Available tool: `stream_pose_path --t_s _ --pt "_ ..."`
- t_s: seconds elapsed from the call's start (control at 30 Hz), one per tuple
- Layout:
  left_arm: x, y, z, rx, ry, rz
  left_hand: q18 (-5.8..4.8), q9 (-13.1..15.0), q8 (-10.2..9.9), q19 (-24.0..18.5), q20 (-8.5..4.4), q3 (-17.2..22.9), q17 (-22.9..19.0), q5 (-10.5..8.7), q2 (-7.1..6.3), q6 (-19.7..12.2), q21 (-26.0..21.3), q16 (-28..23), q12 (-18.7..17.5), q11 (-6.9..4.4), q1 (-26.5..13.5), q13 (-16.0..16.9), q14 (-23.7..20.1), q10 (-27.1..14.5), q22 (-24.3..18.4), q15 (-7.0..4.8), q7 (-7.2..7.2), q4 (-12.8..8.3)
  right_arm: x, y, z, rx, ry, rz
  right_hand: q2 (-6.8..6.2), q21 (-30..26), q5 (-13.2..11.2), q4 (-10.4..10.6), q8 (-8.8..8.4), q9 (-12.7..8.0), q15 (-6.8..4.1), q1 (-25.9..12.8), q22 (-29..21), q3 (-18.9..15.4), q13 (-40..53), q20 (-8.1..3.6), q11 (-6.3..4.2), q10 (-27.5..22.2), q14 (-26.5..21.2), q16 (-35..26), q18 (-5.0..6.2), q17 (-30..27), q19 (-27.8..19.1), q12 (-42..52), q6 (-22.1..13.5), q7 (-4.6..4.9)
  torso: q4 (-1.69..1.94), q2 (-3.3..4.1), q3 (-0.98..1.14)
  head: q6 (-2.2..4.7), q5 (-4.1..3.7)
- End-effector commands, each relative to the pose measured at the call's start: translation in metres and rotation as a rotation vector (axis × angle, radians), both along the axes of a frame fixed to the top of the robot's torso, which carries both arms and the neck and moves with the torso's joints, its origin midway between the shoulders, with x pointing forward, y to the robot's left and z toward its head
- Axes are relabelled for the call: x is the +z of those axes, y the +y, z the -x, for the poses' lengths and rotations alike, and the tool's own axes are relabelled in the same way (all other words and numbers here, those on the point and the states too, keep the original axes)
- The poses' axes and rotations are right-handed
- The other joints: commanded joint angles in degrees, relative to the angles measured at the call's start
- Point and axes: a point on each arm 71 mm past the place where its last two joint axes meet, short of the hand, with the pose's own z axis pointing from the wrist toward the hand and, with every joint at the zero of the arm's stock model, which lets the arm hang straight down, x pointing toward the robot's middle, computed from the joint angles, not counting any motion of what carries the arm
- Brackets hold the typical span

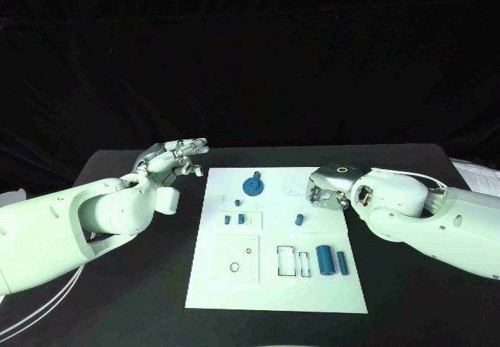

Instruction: Assemble the parts on the task board

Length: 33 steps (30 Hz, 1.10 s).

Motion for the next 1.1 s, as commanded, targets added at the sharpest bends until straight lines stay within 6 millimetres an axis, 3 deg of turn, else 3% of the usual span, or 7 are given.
stream_pose_path --t_s 0.03,0.37,0.7,1.1 --pt "0.001 -0.002 0.001 -0.012 0.000 0.012 1.09 -0.08 0.24 -0.34 0.12 -0.18 -0.05 0.14 0.43 0.00 -0.35 -0.37 0.13 0.22 0.21 0.03 -0.38 0.05 -0.09 -0.01 0.22 -0.06 -0.009 -0.001 0.002 -0.001 0.041 0.051 -0.42 -0.26 -0.30 -0.17 0.22 0.09 -0.15 -0.34 0.04 0.77 -0.26 -0.40 0.07 0.47 3.55 -0.14 0.54 2.00 -0.04 -0.29 0.41 0.05 -0.03 -0.01 -0.03 -0.14 0.01" --pt "0.001 -0.001 0.001 -0.011 0.003 0.010 1.08 -0.10 0.23 -0.34 0.12 -0.16 -0.03 0.16 0.46 -0.05 -0.37 -0.32 0.14 0.23 0.33 0.02 -0.38 -0.02 -0.11 -0.01 0.24 -0.14 -0.006 0.001 0.004 0.003 0.011 0.020 -0.38 -0.14 -1.40 -1.63 0.39 0.39 -0.34 -1.21 0.29 3.99 -1.30 -0.58 -0.12 1.42 3.59 -0.09 0.50 2.00 0.12 -0.29 1.27 -0.07 0.01 -0.06 0.02 -0.27 -0.07" --pt "0.000 -0.003 0.000 -0.012 0.002 0.010 1.08 -0.10 0.23 -0.34 0.12 -0.16 -0.03 0.16 0.46 -0.05 -0.37 -0.32 0.14 0.23 0.33 0.02 -0.38 -0.02 -0.11 -0.01 0.24 -0.14 0.009 0.001 0.005 -0.009 -0.091 -0.062 -0.78 0.09 -1.75 -2.99 0.30 0.64 -0.29 -2.48 0.64 6.84 -1.90 -0.56 0.06 2.18 3.66 0.16 0.43 2.21 0.36 -0.40 1.53 0.21 0.20 -0.14 -0.10 0.01 -0.36" --pt "0.000 -0.003 0.000 -0.009 0.000 0.010 1.07 -0.12 0.20 -0.33 0.13 -0.23 -0.13 0.16 0.39 -0.16 -0.42 -0.33 0.15 0.29 0.40 -0.01 -0.43 -0.15 -0.15 0.02 0.31 -0.21 0.018 0.003 0.010 -0.003 -0.096 -0.091 -1.22 0.11 -1.83 -3.27 0.30 0.73 -0.31 -3.15 0.67 7.37 -2.00 -0.58 0.06 2.24 3.66 0.20 0.43 2.21 0.40 -0.46 1.60 0.19 -0.05 -0.15 -0.06 -0.09 0.15"
